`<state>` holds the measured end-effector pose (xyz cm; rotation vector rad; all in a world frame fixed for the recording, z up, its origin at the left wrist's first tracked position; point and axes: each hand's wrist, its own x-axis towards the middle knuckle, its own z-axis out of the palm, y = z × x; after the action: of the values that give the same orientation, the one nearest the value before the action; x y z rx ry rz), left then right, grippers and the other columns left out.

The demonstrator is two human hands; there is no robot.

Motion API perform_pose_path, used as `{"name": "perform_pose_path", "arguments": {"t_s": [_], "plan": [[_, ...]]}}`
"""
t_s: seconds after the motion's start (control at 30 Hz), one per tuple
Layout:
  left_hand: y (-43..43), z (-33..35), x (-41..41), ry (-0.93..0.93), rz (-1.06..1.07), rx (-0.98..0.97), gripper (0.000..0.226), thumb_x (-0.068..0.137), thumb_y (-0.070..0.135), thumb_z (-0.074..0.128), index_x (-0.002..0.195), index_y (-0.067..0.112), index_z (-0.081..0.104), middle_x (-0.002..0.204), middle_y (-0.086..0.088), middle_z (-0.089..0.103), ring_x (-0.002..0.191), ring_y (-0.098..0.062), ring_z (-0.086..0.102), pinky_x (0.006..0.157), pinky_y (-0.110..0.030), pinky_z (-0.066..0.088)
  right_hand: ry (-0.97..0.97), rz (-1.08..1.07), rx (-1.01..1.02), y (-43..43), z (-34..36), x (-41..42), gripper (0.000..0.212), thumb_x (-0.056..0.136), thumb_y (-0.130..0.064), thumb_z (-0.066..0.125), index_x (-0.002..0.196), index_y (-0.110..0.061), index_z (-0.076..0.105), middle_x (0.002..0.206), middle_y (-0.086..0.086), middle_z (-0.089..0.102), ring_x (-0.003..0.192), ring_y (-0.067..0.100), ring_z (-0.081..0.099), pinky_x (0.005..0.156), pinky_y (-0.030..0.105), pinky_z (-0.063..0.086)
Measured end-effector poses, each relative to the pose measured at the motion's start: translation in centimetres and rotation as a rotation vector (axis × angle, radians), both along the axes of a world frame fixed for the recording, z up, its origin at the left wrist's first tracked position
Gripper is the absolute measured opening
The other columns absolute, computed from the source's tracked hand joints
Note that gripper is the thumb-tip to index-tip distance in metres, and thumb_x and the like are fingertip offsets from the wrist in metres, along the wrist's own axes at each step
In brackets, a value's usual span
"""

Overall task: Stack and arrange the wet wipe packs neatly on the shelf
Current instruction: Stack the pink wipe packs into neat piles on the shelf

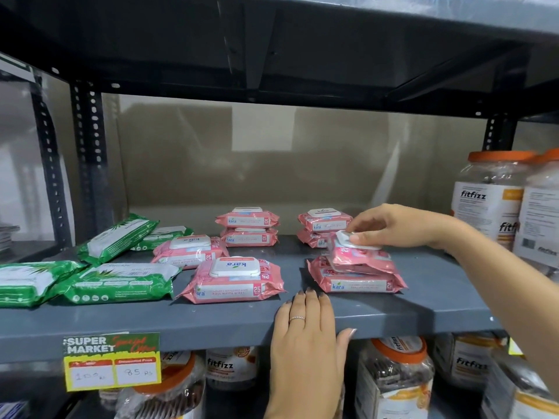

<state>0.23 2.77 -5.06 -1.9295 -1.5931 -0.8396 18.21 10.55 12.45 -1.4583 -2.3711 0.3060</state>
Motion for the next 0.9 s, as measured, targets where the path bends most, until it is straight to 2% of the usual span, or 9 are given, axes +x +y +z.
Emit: {"name": "perform_pose_path", "arguments": {"t_s": [0.1, 0.23, 0.3, 0.4, 0.47, 0.53, 0.67, 0.8, 0.9], "plan": [[0.0, 0.0, 0.0, -0.004, -0.004, -0.007, 0.062, 0.084, 0.052, 0.034, 0.108, 0.008, 0.069, 0.108, -0.011, 0.068, 0.100, -0.028, 0.063, 0.094, -0.040, 0.031, -0.067, -0.012, 0.041, 0.0, -0.1, 0.1, 0.038, 0.085, -0.052, 0.058, 0.113, -0.029, 0.067, 0.113, -0.012, 0.068, 0.106, 0.008, 0.062, 0.097, 0.030, 0.048], [0.0, 0.0, 0.0, 0.002, -0.002, -0.006, 0.061, 0.084, 0.051, 0.034, 0.109, 0.007, 0.069, 0.109, -0.011, 0.068, 0.100, -0.029, 0.063, 0.094, -0.040, 0.032, 0.089, 0.078, -0.143, 0.1, -0.1, 1.1, 0.025, 0.091, -0.027, 0.062, 0.115, -0.037, 0.064, 0.120, -0.019, 0.066, 0.110, -0.007, 0.059, 0.094, 0.012, 0.045], [0.0, -0.1, 0.0, -0.001, -0.007, -0.010, 0.061, 0.085, 0.051, 0.034, 0.109, 0.007, 0.069, 0.109, -0.012, 0.068, 0.101, -0.029, 0.063, 0.094, -0.040, 0.032, 0.114, 0.073, -0.139, 0.3, -0.2, 1.2, 0.027, 0.090, -0.023, 0.065, 0.112, -0.037, 0.067, 0.118, -0.019, 0.068, 0.108, -0.007, 0.060, 0.097, 0.015, 0.045], [0.0, 0.0, 0.0, 0.001, -0.006, -0.021, 0.061, 0.086, 0.050, 0.034, 0.110, 0.006, 0.068, 0.110, -0.012, 0.067, 0.101, -0.028, 0.063, 0.095, -0.040, 0.031, 0.004, -0.014, 0.009, 0.0, 0.0, 0.4, 0.026, 0.085, -0.041, 0.067, 0.111, -0.037, 0.072, 0.111, -0.013, 0.073, 0.105, 0.007, 0.066, 0.095, 0.026, 0.049], [0.0, 0.0, 0.0, 0.000, -0.007, -0.029, 0.060, 0.086, 0.050, 0.034, 0.110, 0.007, 0.068, 0.111, -0.011, 0.067, 0.102, -0.028, 0.062, 0.095, -0.040, 0.031, -0.199, -0.128, 0.192, -0.6, 0.1, -0.9, 0.037, 0.080, -0.061, 0.060, 0.107, -0.039, 0.073, 0.105, -0.013, 0.074, 0.099, 0.012, 0.067, 0.090, 0.030, 0.052], [0.0, 0.0, 0.0, -0.005, -0.011, -0.045, 0.060, 0.086, 0.050, 0.034, 0.110, 0.007, 0.068, 0.110, -0.011, 0.067, 0.102, -0.028, 0.062, 0.096, -0.040, 0.031, -0.314, -0.235, 0.321, -0.8, -0.2, -2.4, 0.050, 0.077, -0.072, 0.053, 0.100, -0.035, 0.077, 0.098, -0.011, 0.075, 0.089, 0.016, 0.068, 0.082, 0.032, 0.054], [-0.3, 0.2, 0.0, -0.024, -0.021, -0.056, 0.060, 0.085, 0.051, 0.034, 0.109, 0.007, 0.069, 0.109, -0.011, 0.068, 0.101, -0.027, 0.063, 0.095, -0.039, 0.032, -0.333, -0.381, 0.409, -0.8, -0.9, -4.0, 0.063, 0.076, -0.074, 0.051, 0.084, -0.017, 0.077, 0.074, 0.000, 0.071, 0.070, 0.023, 0.064, 0.070, 0.033, 0.055], [-0.5, 0.6, 0.1, -0.027, -0.036, -0.105, 0.061, 0.083, 0.051, 0.033, 0.107, 0.008, 0.069, 0.108, -0.011, 0.068, 0.100, -0.027, 0.063, 0.095, -0.038, 0.032, -0.358, -0.417, 0.453, -1.0, -1.1, -4.5, 0.063, 0.078, -0.073, 0.050, 0.086, -0.015, 0.074, 0.069, 0.000, 0.065, 0.066, 0.025, 0.059, 0.065, 0.032, 0.053], [-0.7, 0.7, 0.0, -0.031, -0.013, -0.121, 0.062, 0.082, 0.051, 0.031, 0.105, 0.010, 0.070, 0.106, -0.009, 0.070, 0.098, -0.026, 0.064, 0.094, -0.039, 0.044, -0.354, -0.441, 0.469, -1.2, -1.5, -4.6, 0.064, 0.079, -0.074, 0.047, 0.090, -0.017, 0.074, 0.075, 0.000, 0.069, 0.067, 0.024, 0.061, 0.066, 0.033, 0.055]]}}
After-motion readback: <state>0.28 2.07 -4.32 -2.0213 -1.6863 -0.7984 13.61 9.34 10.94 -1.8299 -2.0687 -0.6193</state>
